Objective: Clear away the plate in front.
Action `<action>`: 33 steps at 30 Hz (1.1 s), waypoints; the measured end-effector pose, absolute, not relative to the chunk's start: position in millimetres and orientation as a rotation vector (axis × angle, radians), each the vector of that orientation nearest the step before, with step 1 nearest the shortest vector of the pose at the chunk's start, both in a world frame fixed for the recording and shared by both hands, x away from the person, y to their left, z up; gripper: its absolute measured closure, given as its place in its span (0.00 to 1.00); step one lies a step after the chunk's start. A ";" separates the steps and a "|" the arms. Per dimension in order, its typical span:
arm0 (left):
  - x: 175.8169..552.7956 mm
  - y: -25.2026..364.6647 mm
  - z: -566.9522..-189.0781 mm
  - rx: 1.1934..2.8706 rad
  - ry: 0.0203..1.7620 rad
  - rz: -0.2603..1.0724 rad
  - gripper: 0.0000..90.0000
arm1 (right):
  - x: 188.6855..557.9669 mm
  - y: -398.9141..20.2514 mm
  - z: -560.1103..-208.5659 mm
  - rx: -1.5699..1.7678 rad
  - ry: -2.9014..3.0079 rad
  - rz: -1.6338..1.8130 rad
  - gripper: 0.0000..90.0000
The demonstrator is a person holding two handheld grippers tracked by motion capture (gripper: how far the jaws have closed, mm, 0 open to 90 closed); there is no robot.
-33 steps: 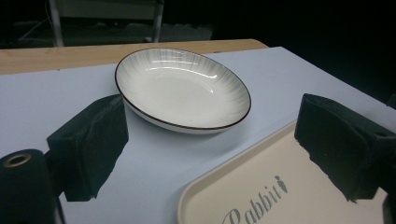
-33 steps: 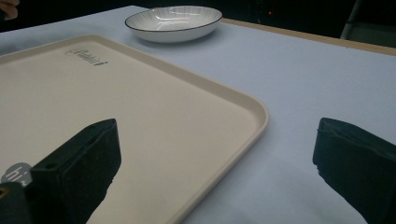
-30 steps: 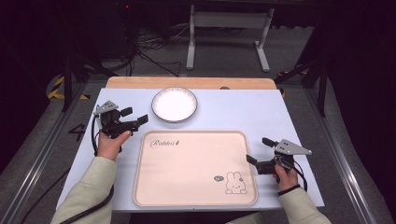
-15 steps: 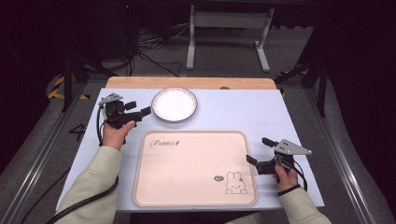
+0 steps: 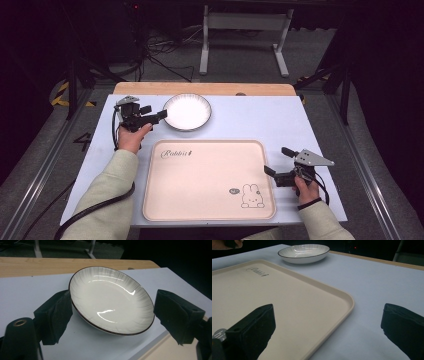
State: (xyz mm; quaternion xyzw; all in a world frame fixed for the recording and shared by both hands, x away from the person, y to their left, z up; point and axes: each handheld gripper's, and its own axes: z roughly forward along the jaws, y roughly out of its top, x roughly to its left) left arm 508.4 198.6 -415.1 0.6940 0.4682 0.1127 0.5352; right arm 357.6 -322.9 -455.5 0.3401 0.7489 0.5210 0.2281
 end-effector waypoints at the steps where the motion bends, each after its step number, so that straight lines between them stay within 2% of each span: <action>1: 508.4 198.6 -415.1 1.653 1.115 0.268 0.18 | 357.5 -322.9 -455.4 0.936 2.063 1.435 0.00; 18: 536.1 192.2 -432.6 1.666 1.220 0.250 0.22 | 357.2 -322.7 -455.5 0.930 2.061 1.437 0.00; 23: 544.5 191.3 -436.9 1.665 1.249 0.250 0.32 | 357.2 -322.6 -455.5 0.929 2.062 1.437 0.00; 30: 554.1 185.1 -440.5 1.700 1.277 0.249 0.32 | 357.2 -322.5 -455.5 0.928 2.065 1.437 0.00; 33: 557.3 187.6 -444.9 1.689 1.300 0.233 0.39 | 357.2 -322.4 -455.5 0.927 2.067 1.434 0.00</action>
